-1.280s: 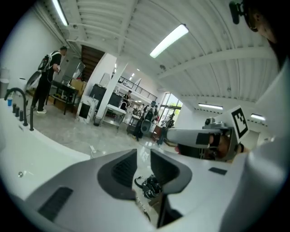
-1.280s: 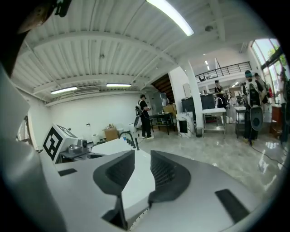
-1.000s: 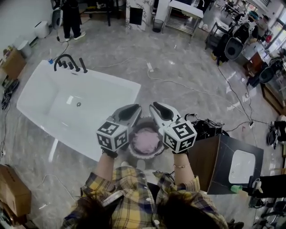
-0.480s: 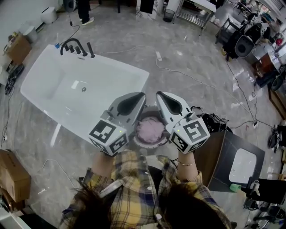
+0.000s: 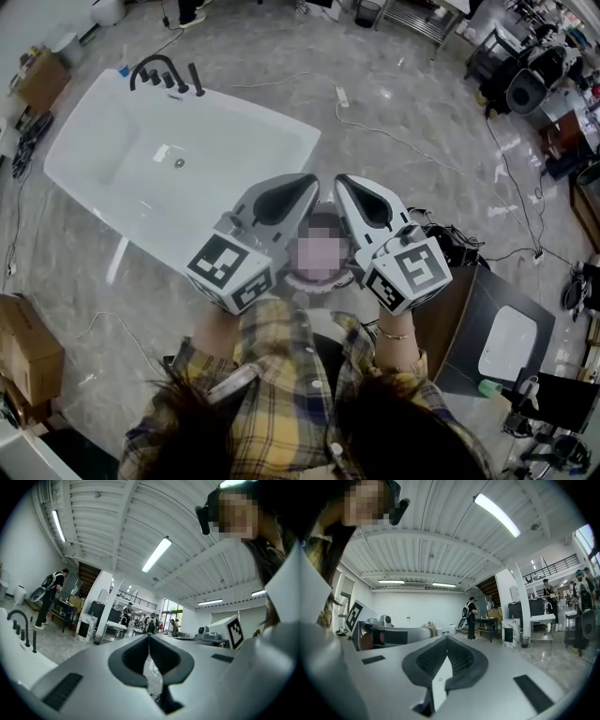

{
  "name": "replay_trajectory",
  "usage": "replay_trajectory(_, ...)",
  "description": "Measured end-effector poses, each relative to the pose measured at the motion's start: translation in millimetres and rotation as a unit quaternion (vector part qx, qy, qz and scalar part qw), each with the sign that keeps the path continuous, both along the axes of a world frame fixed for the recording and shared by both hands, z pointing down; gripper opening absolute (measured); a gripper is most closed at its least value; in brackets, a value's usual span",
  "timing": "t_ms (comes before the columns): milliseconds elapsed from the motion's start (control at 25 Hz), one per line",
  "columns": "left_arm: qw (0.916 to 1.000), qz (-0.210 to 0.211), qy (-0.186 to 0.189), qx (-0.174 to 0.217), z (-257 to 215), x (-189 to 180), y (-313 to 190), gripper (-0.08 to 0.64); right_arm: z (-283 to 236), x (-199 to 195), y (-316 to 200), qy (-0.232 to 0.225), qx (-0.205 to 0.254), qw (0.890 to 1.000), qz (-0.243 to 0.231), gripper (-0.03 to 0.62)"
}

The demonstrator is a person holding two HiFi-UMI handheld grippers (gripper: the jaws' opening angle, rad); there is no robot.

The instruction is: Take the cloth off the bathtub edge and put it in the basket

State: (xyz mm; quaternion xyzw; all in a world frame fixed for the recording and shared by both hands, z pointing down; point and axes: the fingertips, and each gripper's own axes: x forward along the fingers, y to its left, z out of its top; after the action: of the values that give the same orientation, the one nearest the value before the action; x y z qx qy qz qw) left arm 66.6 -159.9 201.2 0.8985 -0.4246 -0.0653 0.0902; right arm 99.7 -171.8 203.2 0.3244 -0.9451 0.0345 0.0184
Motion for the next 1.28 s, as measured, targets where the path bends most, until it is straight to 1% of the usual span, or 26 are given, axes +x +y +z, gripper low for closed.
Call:
replay_trajectory(400,1.0000,0.008,0.003,-0.003,1.7,2.4,0.8,0.021,-0.6,3.2,3.1,-0.008,-0.001,1.000,0.004,0.015)
replay_trajectory(680,0.9999,0.016,0.002,0.000,0.7,4.3,5.2,0.021,-5.6,3.2,8.7,-0.003,0.007,1.000,0.002,0.015)
replay_trajectory(1280,0.9999,0.012,-0.001,0.002,-1.4,8.7,11.5,0.021,-5.5,6.7,15.5,0.002,0.010,1.000,0.000,0.015)
